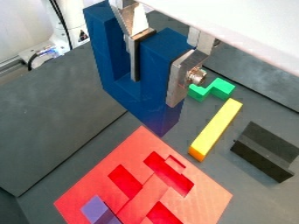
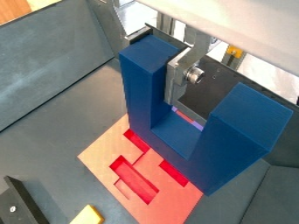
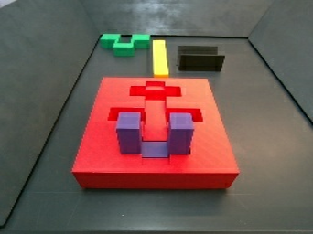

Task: Pick up the blue object. Move up. Move to above the board. Insert the blue object.
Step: Insert the blue object.

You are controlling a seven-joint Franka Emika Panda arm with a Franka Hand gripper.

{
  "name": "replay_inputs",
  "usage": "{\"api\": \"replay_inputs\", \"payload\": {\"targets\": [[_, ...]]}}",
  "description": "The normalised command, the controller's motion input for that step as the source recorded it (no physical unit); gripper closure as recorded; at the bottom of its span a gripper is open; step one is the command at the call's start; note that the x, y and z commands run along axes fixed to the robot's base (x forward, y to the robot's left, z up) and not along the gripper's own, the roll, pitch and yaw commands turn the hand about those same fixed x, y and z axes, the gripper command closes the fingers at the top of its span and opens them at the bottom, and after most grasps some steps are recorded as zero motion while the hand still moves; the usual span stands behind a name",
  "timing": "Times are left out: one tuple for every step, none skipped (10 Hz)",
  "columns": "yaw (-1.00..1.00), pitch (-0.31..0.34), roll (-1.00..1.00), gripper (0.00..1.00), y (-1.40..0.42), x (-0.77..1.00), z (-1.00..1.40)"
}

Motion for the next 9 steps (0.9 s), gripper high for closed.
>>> {"api": "replay_inputs", "payload": {"targets": [[0.00,0.000,0.00,1.00,0.44,0.90,-0.31],[0.00,0.000,0.00,1.00,0.53,0.93,-0.48],[-0.01,0.000,0.00,1.00,0.45,0.90,-0.51],[-0.04,0.000,0.01,1.00,0.33,0.86,-0.58],[0.00,-0.121,0.00,1.00,0.15,0.63,-0.85],[0.00,-0.157,-0.01,1.00,0.10,0.57,-0.82],[0.00,-0.183,0.00,1.00,0.00,0.31,-0.85],[0.00,-0.194,0.05,1.00,-0.09,0.17,-0.81],[0.06,-0.156,0.08,1.00,-0.09,0.00,-0.71]]}}
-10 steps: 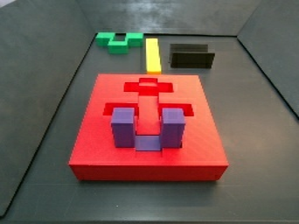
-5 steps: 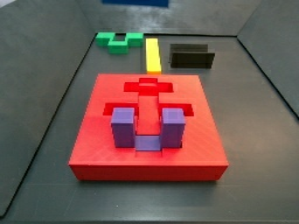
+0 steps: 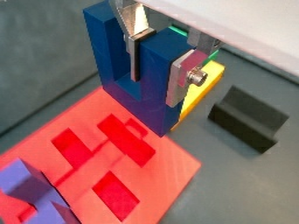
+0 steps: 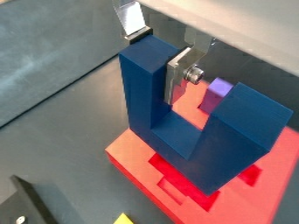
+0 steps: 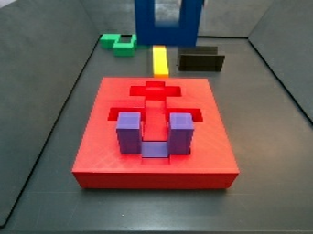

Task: Pick up the blue object. Move up. Move to above the board. Insert the blue object.
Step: Insert the blue object.

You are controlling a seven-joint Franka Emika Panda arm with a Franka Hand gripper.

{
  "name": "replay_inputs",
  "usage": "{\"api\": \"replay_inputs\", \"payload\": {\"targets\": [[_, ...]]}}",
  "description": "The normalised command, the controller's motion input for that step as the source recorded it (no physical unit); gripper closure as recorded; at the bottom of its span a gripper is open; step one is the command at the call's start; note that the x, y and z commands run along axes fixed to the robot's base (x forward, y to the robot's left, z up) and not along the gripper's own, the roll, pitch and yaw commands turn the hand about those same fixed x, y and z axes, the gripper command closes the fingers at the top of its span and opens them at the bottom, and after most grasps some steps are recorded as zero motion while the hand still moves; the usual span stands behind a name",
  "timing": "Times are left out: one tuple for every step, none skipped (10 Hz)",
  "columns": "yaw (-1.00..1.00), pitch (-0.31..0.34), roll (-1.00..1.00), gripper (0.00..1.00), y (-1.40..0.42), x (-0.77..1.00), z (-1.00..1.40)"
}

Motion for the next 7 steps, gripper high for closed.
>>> {"api": "replay_inputs", "payload": {"targets": [[0.22,0.000,0.23,1.00,-0.26,-0.10,-0.53],[0.19,0.049,0.35,1.00,-0.27,-0.09,-0.40],[0.07,0.034,0.26,1.00,-0.23,-0.03,-0.41],[0.07,0.000,0.12,1.00,-0.15,0.00,-0.42],[0.05,0.000,0.13,1.00,-0.09,0.12,-0.40],[0.00,0.000,0.15,1.00,-0.07,0.19,-0.39],[0.00,0.000,0.03,1.00,-0.08,0.00,-0.35]]}}
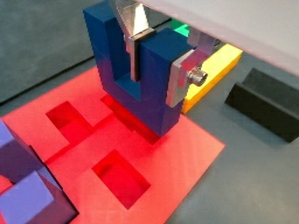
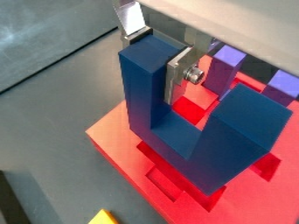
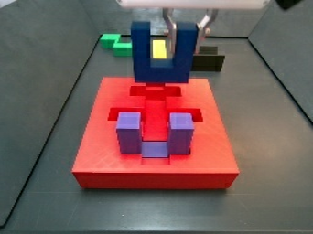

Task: Pick up the blue object. Move up. Move to above the board. Insert the blue object.
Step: Insert the blue object.

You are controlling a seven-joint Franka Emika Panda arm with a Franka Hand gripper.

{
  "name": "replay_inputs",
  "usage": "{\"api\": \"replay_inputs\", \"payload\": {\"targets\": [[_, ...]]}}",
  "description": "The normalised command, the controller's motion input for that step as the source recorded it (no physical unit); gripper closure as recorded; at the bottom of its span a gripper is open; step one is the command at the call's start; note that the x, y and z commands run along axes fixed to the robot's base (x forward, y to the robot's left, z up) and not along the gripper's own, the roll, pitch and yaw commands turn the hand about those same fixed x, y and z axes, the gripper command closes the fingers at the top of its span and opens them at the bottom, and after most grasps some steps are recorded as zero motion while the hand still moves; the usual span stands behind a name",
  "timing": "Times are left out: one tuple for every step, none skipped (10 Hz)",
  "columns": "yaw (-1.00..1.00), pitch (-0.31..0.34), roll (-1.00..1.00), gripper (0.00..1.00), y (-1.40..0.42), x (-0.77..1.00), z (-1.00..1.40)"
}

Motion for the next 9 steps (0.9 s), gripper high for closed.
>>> {"api": "replay_inputs", "payload": {"targets": [[0.00,-0.023,0.00,1.00,-0.04,0.00,-0.32],[0.00,-0.071,-0.05,1.00,-0.02,-0.03,-0.31],[0.00,-0.073,-0.04,1.00,0.00,-0.09,-0.34],[0.00,-0.067,-0.05,1.00,0.00,-0.11,-0.23],[-0.09,0.000,0.00,1.00,0.04,-0.12,-0.04],[-0.13,0.000,-0.02,1.00,0.03,-0.26,-0.01],[-0.08,-0.069,-0.06,1.00,0.00,-0.24,-0.03],[0.00,-0.074,-0.04,1.00,0.07,-0.07,-0.08],[0.00,-0.070,-0.01,1.00,0.02,0.00,-0.20]]}}
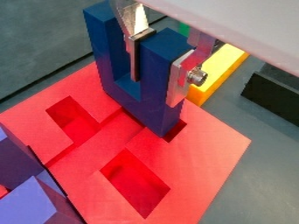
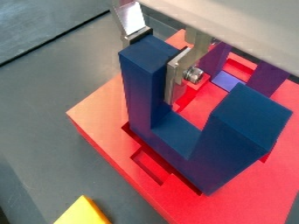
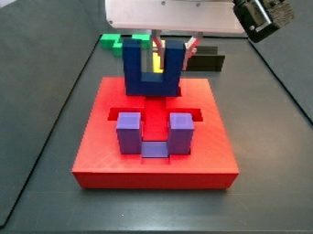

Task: Pick up the blue object. Move up. Move to above the board. Insert the blue object.
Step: Insert the blue object.

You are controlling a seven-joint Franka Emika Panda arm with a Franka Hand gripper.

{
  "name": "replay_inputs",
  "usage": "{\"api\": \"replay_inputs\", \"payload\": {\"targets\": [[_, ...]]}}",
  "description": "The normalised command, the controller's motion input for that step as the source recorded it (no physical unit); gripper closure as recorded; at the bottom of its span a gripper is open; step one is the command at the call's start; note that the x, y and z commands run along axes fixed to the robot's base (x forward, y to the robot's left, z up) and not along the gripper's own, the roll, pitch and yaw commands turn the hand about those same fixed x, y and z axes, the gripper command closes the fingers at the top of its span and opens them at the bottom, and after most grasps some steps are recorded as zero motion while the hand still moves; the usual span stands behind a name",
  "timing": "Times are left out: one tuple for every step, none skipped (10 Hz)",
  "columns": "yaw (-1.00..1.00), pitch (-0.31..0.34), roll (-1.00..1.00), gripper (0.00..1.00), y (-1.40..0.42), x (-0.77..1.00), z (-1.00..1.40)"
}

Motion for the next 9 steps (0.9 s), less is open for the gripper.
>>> {"api": "replay_inputs", "payload": {"targets": [[0.00,-0.046,0.00,1.00,0.00,0.21,-0.24],[0.01,-0.037,0.00,1.00,0.00,0.35,-0.21],[0.00,-0.007,0.00,1.00,0.04,0.24,-0.22],[0.00,-0.003,0.00,1.00,0.06,0.17,-0.27],[0.00,-0.004,0.01,1.00,0.04,0.05,-0.31],[0.00,0.000,0.05,1.00,0.05,-0.08,-0.33],[0.00,0.000,0.00,1.00,0.06,-0.22,-0.23],[-0.06,-0.043,-0.01,1.00,0.00,-0.27,-0.12],[-0.02,-0.064,-0.02,1.00,0.00,-0.22,-0.10]]}}
